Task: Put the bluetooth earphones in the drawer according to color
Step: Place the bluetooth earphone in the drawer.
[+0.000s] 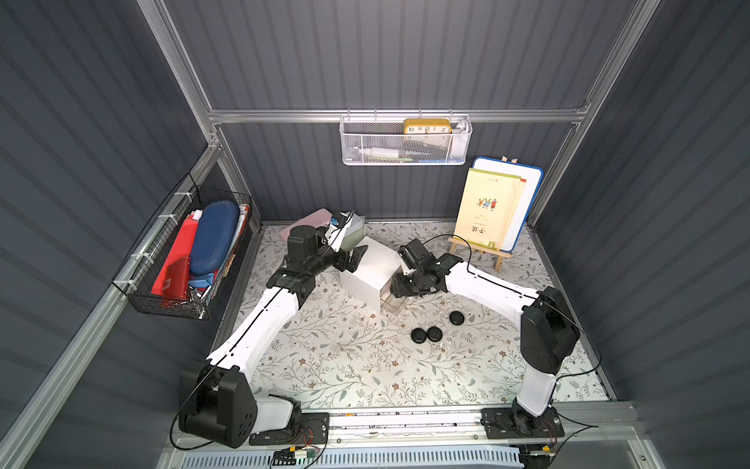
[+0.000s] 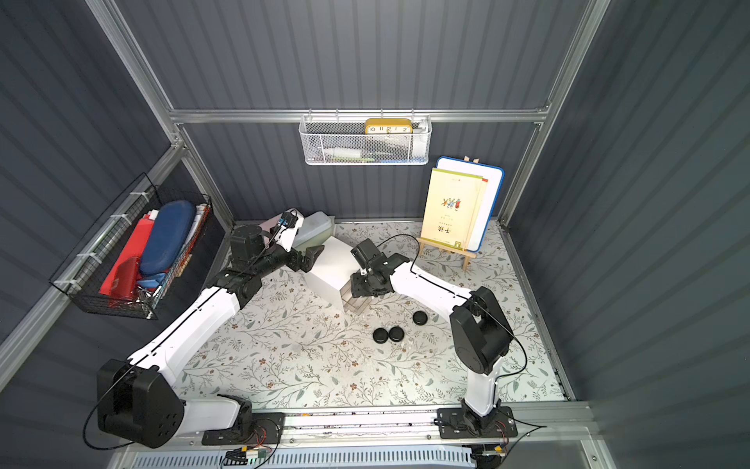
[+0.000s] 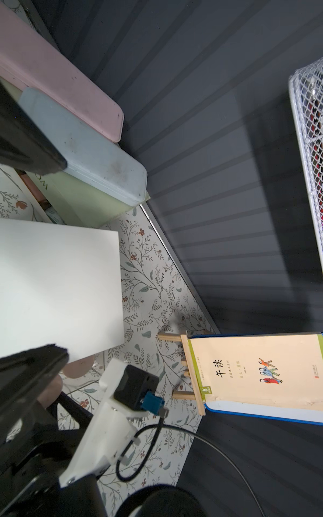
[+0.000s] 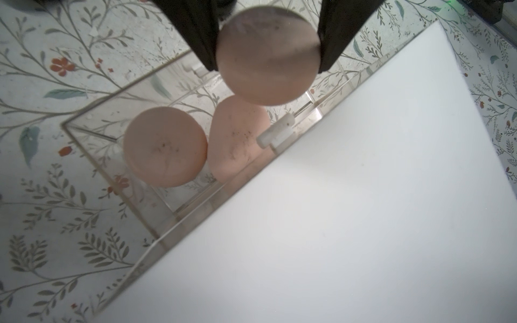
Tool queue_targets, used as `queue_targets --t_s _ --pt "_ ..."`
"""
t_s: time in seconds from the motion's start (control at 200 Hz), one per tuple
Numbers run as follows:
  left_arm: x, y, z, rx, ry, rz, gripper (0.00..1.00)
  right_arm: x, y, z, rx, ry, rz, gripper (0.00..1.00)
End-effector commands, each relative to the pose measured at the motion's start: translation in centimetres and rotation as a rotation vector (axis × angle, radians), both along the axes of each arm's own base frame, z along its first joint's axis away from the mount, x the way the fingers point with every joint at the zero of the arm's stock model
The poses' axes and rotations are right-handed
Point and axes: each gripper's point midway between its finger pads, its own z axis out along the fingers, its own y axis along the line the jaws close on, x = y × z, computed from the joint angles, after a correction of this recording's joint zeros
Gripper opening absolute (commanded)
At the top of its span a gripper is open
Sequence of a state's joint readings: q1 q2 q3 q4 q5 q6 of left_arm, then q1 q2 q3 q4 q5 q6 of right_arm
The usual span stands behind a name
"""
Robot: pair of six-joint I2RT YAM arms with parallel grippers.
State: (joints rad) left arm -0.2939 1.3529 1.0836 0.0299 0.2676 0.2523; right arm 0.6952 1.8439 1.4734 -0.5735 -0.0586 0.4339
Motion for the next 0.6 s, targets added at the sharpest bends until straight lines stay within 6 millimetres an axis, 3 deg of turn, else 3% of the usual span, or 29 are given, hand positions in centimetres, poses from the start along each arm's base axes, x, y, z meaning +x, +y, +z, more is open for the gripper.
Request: queue_targets --t_s 0.0,0.17,0.595 --pt "0.6 0.7 -1.3 0.043 -0.009 0.029 0.99 0.4 0.5 0.0 0.017 0.005 -0.005 0.12" --pt "1.0 1.0 -2.0 0.066 -0.003 0.052 0.99 0.3 0.7 -0.4 0.024 0.020 -0.007 0.20" --pt "1.8 0.8 -3.1 0.075 0.024 0.050 0.99 -0.2 0.5 -1.4 0.018 0.044 -0.004 0.54"
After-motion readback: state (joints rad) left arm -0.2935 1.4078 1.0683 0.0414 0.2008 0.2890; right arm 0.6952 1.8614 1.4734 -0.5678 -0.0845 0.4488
